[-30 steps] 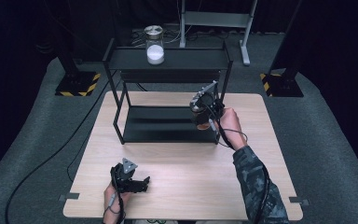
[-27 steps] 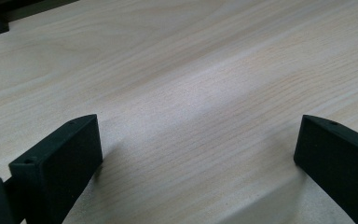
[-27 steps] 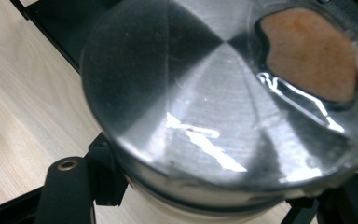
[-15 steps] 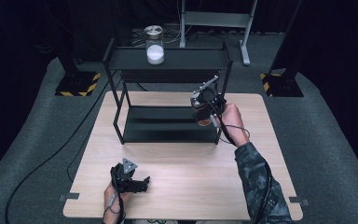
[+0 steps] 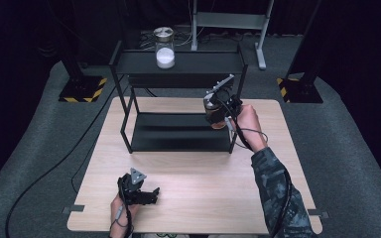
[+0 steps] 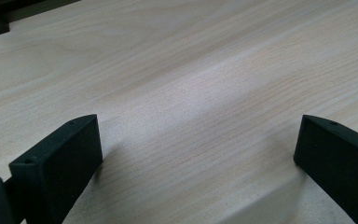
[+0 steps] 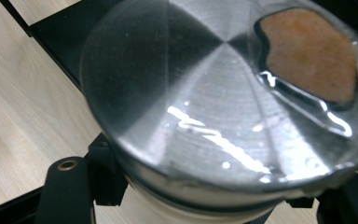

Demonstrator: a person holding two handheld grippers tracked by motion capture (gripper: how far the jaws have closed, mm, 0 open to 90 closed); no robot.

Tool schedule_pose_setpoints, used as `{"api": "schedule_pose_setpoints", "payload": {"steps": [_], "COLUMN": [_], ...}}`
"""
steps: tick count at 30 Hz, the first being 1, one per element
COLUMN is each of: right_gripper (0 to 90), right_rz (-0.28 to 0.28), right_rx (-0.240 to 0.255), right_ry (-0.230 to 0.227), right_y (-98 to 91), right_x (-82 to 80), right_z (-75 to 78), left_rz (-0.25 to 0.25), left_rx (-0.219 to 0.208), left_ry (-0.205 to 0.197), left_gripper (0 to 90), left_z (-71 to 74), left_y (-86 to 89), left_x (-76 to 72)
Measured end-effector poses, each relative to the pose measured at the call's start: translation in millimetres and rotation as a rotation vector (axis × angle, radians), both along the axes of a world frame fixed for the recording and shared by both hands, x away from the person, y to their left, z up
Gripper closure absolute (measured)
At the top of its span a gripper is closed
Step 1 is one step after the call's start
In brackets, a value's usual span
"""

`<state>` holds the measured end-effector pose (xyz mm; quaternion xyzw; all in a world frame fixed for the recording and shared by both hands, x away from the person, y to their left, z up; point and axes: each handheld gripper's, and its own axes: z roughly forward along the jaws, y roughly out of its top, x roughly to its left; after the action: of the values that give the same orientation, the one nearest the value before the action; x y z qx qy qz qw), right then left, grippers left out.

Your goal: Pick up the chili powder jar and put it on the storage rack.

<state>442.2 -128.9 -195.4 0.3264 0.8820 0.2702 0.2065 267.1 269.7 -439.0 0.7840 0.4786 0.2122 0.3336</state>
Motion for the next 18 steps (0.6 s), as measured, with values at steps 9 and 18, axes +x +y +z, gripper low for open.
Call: {"api": "schedule_pose_setpoints", "payload": {"steps": [9,18], "right_gripper": [30.7,30.7], "right_rz": [0.0,-0.002], "right_rx": [-0.003,0.003], "right_ry": [-0.012,-0.023], "right_y": [0.5,-0.8], "right_x": [-1.5,-2.5], "right_z": [9.1,17.2], "left_rz": [0.0,0.0], "left_rx": [0.0,0.0], "left_ry": [0.0,0.001], "left_gripper": [0.3,0.3], "left_z": [0.0,0.1], "left_y": [-0.1,0.2], "left_x": [-0.1,0.3]}}
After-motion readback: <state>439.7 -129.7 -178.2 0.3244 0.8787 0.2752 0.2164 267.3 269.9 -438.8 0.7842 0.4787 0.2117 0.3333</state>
